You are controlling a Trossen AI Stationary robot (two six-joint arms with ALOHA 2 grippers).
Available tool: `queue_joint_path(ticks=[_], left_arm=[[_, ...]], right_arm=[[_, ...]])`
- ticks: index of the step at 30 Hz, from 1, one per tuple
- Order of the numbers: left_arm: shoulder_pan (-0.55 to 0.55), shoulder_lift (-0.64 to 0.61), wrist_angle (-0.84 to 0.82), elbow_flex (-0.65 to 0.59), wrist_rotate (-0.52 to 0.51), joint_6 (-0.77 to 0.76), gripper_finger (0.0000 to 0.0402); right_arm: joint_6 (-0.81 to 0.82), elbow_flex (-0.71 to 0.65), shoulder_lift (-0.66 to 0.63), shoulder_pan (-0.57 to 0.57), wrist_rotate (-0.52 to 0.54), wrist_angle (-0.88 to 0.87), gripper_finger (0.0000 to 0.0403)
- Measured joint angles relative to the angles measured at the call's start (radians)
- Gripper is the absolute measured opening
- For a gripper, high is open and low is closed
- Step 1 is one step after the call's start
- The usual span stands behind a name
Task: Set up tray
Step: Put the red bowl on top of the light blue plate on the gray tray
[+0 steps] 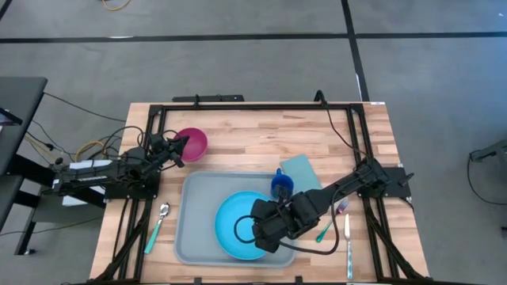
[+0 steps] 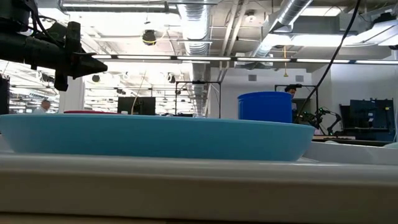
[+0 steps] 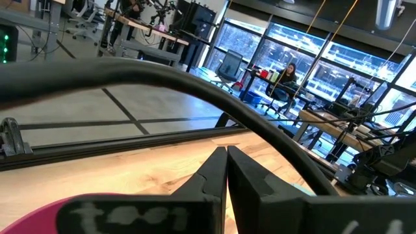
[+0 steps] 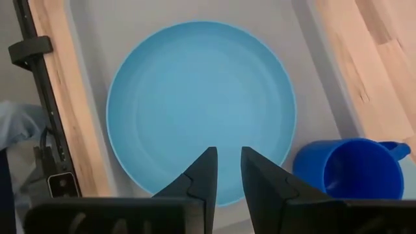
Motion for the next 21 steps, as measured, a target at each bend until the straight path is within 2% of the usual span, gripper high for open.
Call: queue_joint_path(ticks=[9, 16, 21], left_arm=[[0.000, 0.000, 0.000, 0.000, 0.000, 0.000, 0.0000], [0.000, 0.000, 0.000, 0.000, -0.002, 0.005, 0.0000], [0.000, 0.000, 0.000, 0.000, -0.003, 0.005, 0.0000]], right_arm=[[-0.005, 0.000, 0.000, 0.025, 0.014, -0.005, 0.0064], [-0.040, 0.000, 0.000, 0.064, 0.131, -0.083, 0.0064], [-0.039, 0.000, 0.000, 0.074, 0.137, -0.156, 0.0064]])
